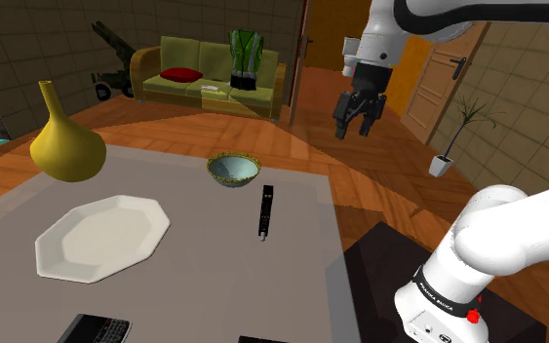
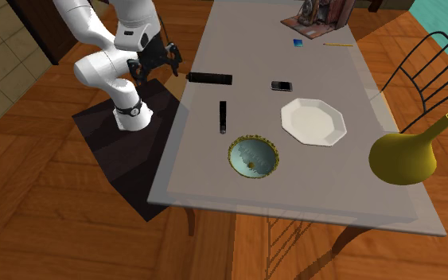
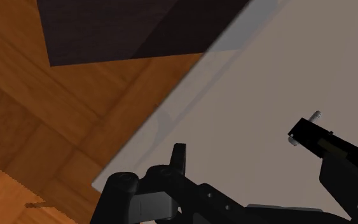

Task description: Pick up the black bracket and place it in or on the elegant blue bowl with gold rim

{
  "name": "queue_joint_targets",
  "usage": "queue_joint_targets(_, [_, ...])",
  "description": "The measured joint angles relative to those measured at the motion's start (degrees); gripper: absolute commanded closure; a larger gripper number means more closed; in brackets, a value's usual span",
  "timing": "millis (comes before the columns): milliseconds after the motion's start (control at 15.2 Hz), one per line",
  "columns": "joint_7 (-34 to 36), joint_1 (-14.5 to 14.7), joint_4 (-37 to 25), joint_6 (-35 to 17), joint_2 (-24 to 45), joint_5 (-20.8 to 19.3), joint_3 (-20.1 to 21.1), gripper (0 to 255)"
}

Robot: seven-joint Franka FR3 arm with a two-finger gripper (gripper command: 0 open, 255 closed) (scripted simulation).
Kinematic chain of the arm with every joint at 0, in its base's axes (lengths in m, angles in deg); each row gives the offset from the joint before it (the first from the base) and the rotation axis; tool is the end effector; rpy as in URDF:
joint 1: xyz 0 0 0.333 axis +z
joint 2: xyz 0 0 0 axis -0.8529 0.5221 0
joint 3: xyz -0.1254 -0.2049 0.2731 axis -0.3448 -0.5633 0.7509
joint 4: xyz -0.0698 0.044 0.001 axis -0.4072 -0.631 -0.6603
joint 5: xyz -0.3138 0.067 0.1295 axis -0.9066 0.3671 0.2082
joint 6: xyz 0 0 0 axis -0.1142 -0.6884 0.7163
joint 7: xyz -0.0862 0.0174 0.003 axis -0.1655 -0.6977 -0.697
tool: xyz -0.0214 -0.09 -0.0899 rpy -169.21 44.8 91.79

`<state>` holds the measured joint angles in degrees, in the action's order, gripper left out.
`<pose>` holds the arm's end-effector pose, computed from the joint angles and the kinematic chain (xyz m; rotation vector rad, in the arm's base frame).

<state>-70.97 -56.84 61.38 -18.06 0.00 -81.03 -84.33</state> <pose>0.2451 0.0541 0.5830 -3.0458 0.1748 0.0576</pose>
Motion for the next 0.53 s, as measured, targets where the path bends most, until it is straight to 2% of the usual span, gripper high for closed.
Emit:
queue_joint_targets(330, [7.6,1.3,1.1,-5.5,4.6,2.9,6.5,0])
queue_joint_targets(528, [11.9,1.6,0.0,-9.6,10.0,3.9,10.2,0])
